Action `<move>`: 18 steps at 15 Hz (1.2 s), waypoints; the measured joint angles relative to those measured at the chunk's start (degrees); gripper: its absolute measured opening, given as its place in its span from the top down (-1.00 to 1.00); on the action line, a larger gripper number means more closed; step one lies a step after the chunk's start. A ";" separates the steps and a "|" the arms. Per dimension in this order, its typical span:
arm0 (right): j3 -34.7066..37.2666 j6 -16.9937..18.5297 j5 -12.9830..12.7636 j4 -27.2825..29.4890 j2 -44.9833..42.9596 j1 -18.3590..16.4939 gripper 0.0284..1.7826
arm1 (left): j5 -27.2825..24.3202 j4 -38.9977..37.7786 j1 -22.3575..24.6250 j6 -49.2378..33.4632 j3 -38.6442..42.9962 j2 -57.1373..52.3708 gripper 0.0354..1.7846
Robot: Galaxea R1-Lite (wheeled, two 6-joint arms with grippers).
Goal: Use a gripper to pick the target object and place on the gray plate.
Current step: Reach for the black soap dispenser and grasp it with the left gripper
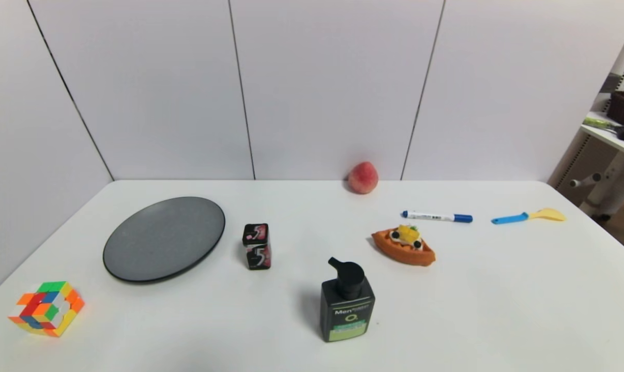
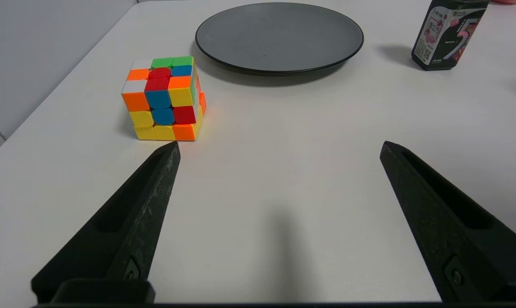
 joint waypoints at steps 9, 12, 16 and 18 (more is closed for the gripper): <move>0.00 -0.01 -0.02 0.00 0.00 0.00 -0.92 | 0.00 -0.02 0.00 0.02 0.00 0.00 -0.89; 0.00 0.00 0.00 0.00 0.00 0.00 -0.92 | 0.00 0.00 0.00 0.00 0.00 0.00 -0.89; 0.00 -0.01 -0.02 0.00 0.00 0.00 -0.92 | 0.00 0.00 0.00 0.02 0.00 0.02 -0.89; 0.00 -0.01 0.00 -0.02 0.00 0.00 -0.92 | 0.00 0.00 0.00 -0.01 0.00 0.02 -0.89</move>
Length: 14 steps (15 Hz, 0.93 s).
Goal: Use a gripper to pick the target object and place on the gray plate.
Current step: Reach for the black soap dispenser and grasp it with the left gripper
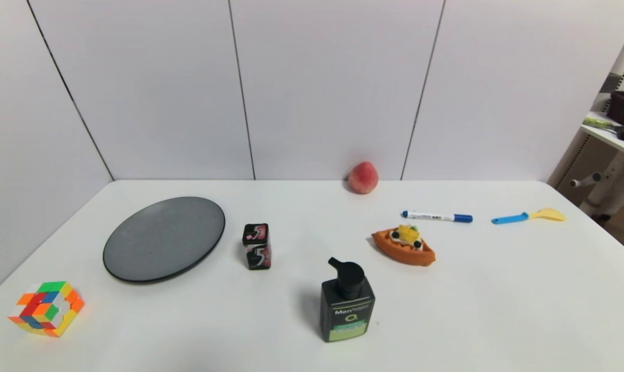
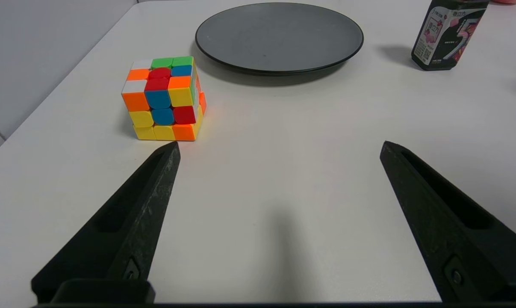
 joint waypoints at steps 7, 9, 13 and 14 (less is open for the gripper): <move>0.00 0.01 -0.05 0.02 0.00 0.00 -0.92 | -1.12 5.83 0.00 6.28 -5.95 2.04 -0.89; 0.00 0.00 0.00 0.02 0.00 0.00 -0.92 | -2.83 9.02 -0.02 10.41 -10.28 5.72 -0.89; 0.00 0.01 0.00 0.02 0.00 0.00 -0.92 | -6.83 8.97 -2.41 16.70 -16.99 17.23 -0.89; 0.00 0.01 0.00 0.02 0.00 0.00 -0.92 | -7.07 7.73 -4.05 17.91 -18.19 20.80 -0.89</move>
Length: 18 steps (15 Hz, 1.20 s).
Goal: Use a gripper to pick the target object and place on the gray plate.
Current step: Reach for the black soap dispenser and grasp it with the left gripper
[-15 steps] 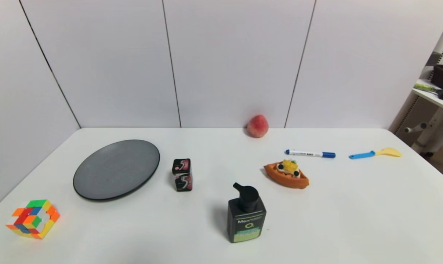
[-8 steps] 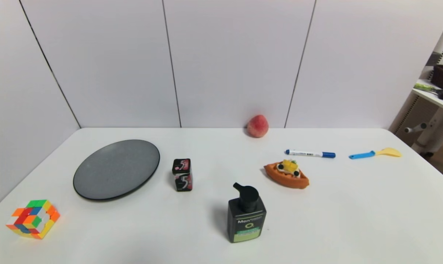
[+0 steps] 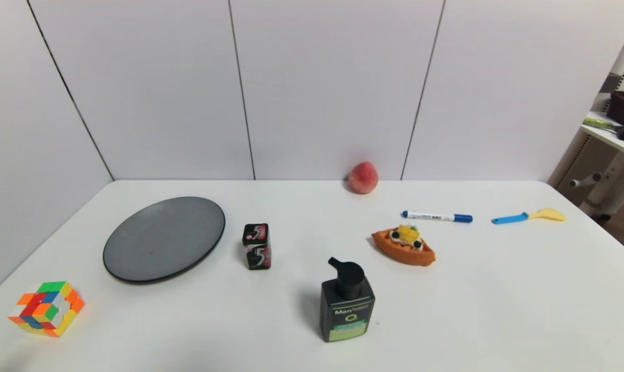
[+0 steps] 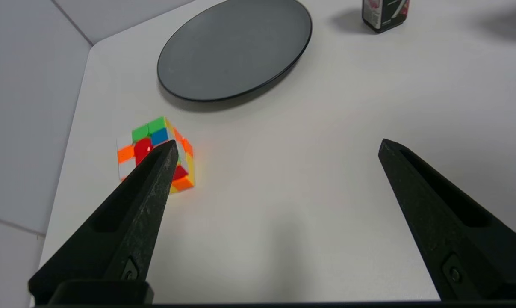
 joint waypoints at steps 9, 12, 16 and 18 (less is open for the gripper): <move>0.00 0.00 0.00 0.00 0.00 0.00 -0.92 | -0.50 -19.09 -21.18 1.66 -5.68 37.22 -0.89; 0.00 -0.01 -0.05 -0.02 0.00 0.00 -0.92 | -0.52 -29.04 -25.47 1.61 -6.31 48.65 -0.89; 0.00 0.00 0.00 0.00 0.00 0.00 -0.92 | -0.50 -43.35 -30.98 -0.99 -6.21 59.66 -0.89; 0.00 0.02 0.00 0.00 0.00 0.00 -0.92 | -0.52 -46.67 -34.01 -3.63 -5.34 62.29 -0.89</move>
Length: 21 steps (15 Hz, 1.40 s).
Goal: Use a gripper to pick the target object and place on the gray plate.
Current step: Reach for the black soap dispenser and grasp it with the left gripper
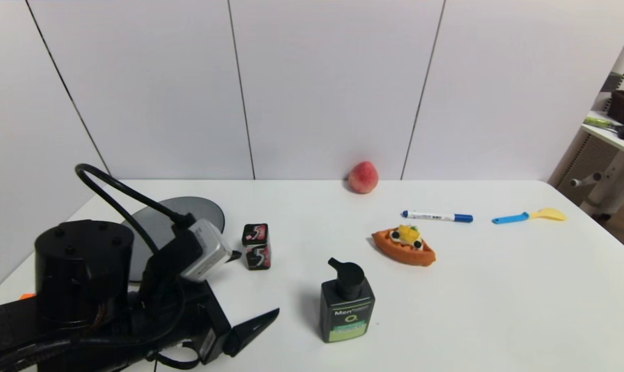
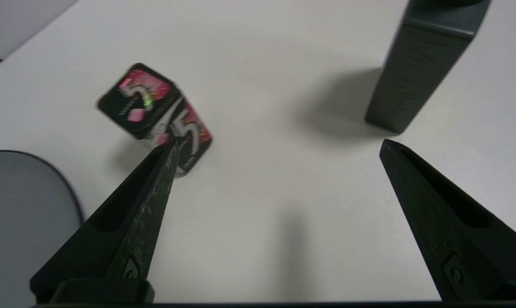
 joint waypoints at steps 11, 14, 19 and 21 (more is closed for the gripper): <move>0.00 -0.04 0.02 0.00 0.00 0.00 -0.92 | -0.37 -21.19 -7.53 -3.83 1.82 13.37 -0.89; 0.00 -0.02 0.00 0.00 0.00 0.00 -0.92 | -0.39 -22.74 -8.59 -4.50 1.71 15.17 -0.89; 0.00 -0.02 -0.05 -0.02 0.00 0.00 -0.92 | -0.37 -26.37 -10.01 -5.38 1.71 17.02 -0.89; 0.00 -0.02 -0.02 0.00 0.00 0.00 -0.92 | -0.37 -27.34 -11.06 -6.12 1.49 18.15 -0.89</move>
